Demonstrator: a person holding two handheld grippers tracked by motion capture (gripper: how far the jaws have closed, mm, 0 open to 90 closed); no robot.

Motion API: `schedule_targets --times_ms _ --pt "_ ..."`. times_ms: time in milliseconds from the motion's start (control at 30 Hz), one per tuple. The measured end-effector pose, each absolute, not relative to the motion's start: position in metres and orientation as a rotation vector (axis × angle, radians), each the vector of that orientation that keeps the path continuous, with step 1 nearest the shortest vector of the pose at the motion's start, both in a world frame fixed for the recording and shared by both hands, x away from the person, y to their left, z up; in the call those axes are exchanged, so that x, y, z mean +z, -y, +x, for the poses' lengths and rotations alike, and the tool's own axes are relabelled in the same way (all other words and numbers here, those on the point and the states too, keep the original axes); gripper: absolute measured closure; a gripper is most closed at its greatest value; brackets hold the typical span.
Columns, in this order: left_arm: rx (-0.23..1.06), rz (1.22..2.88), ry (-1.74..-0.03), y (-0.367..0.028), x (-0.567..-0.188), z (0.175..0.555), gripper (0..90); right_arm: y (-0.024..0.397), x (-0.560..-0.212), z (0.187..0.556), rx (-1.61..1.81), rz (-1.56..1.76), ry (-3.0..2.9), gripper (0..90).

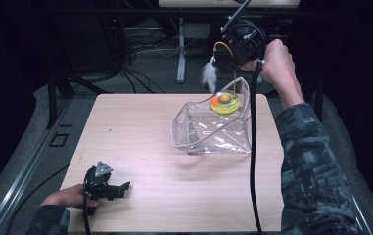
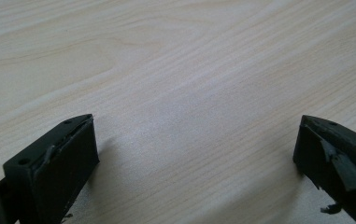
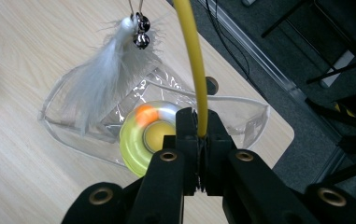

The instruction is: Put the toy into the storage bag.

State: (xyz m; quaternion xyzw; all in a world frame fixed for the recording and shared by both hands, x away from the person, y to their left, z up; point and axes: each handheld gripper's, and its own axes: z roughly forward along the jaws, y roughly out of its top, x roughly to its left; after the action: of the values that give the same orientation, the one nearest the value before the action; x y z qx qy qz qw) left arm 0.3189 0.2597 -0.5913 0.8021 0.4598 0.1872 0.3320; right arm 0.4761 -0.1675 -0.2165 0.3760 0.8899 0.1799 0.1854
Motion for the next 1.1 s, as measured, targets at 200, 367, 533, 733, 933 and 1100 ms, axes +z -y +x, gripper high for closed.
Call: schedule_targets --times_ms 200,367,533,733,933,1100 --pt "0.494 2.09 -1.202 -0.259 -0.592 0.319 0.0 0.167 -0.233 0.482 0.501 1.08 -2.528 88.1" --pt "0.489 2.095 -1.201 -0.26 -0.591 0.319 0.0 0.168 -0.24 0.484 0.494 1.081 -2.549 88.0" --pt "0.493 2.092 -1.202 -0.259 -0.592 0.319 0.0 0.171 -0.253 0.488 0.501 1.108 -2.561 88.1" --pt "0.494 2.09 -1.202 -0.259 -0.592 0.319 0.0 0.176 -0.266 0.491 0.483 1.127 -2.579 88.1" --pt "0.489 2.095 -1.201 -0.26 -0.591 0.319 0.0 0.183 -0.279 0.494 0.479 1.16 -2.581 88.1" --pt "0.49 2.094 -1.201 -0.26 -0.591 0.319 0.0 0.188 -0.289 0.497 0.477 1.188 -2.582 88.1"
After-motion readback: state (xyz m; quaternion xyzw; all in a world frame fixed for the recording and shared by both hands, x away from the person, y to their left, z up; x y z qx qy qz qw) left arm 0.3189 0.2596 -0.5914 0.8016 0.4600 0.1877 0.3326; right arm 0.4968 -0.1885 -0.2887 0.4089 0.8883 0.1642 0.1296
